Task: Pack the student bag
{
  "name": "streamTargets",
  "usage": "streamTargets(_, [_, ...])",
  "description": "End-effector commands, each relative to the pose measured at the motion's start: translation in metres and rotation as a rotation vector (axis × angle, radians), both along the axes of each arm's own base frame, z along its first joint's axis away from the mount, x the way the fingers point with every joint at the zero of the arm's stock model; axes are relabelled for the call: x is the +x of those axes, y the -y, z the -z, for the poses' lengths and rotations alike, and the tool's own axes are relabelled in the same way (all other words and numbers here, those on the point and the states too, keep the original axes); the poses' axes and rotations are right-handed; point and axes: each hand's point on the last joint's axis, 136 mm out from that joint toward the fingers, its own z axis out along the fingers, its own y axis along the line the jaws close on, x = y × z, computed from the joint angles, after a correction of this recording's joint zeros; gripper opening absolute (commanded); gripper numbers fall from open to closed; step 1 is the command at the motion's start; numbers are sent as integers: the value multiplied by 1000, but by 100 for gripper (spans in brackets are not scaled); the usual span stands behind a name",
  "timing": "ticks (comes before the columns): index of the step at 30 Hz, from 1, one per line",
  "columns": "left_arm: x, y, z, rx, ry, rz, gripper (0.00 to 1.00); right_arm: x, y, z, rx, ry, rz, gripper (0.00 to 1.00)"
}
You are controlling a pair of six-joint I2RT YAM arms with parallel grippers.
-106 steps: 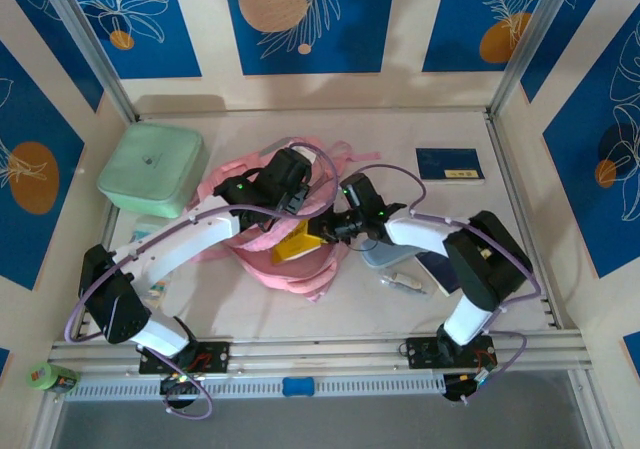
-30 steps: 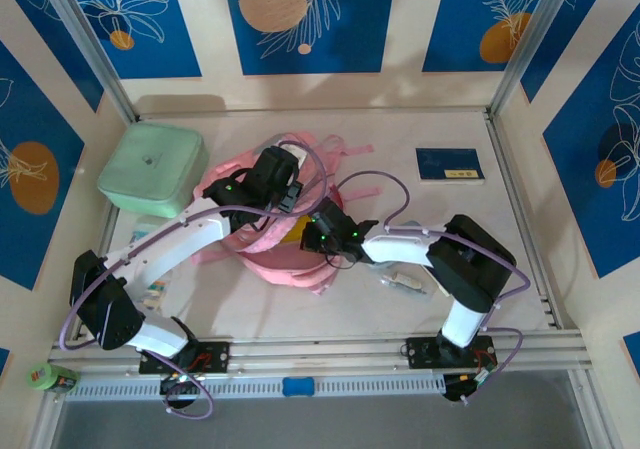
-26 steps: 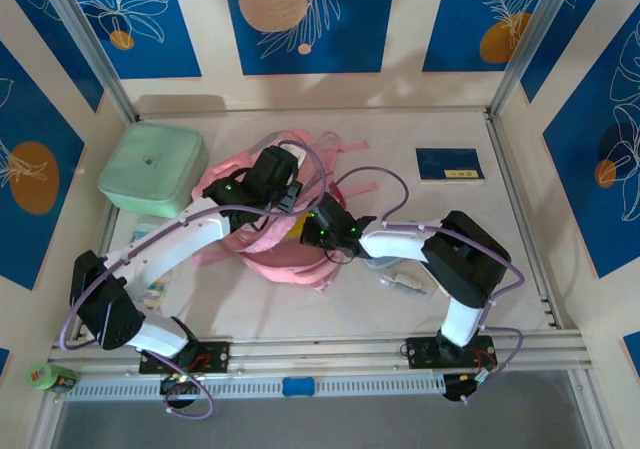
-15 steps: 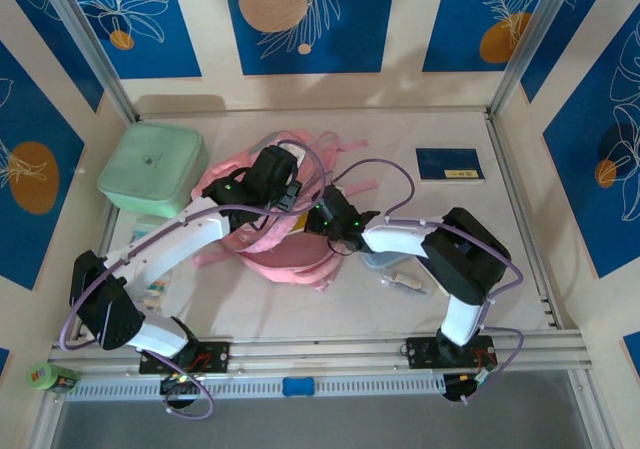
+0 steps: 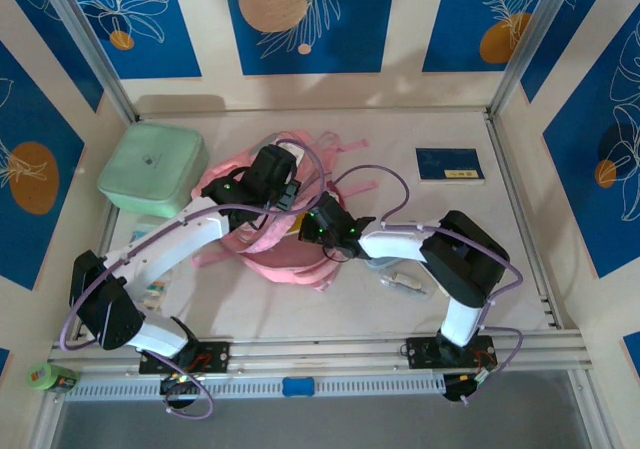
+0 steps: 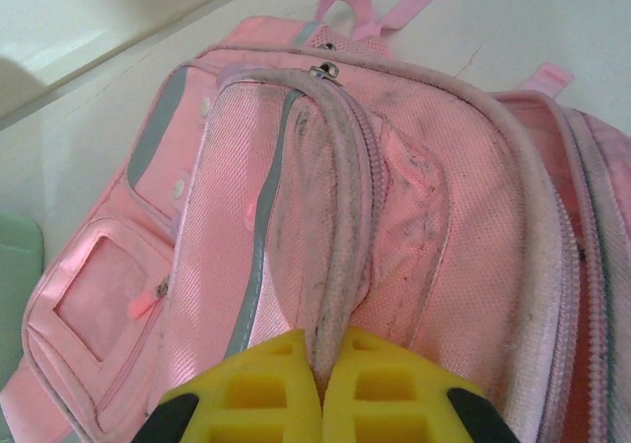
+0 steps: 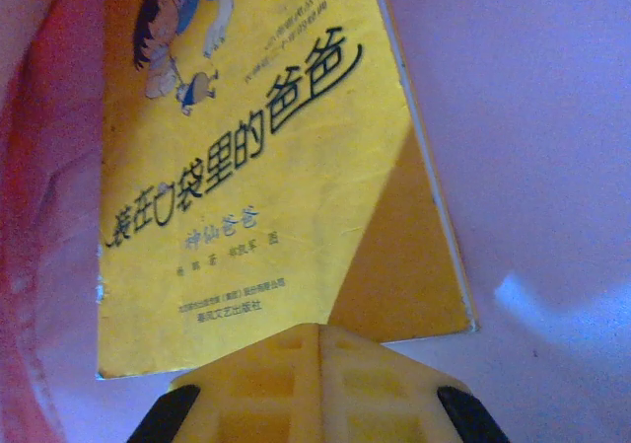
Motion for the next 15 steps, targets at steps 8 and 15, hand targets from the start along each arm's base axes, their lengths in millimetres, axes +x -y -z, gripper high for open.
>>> streamTargets(8, [8, 1, -27, -73, 67, -18, 0, 30, 10, 2, -27, 48, 73, 4])
streamTargets(15, [8, 1, -25, -71, 62, -18, 0, 50, 5, -22, -23, 154, 39, 4])
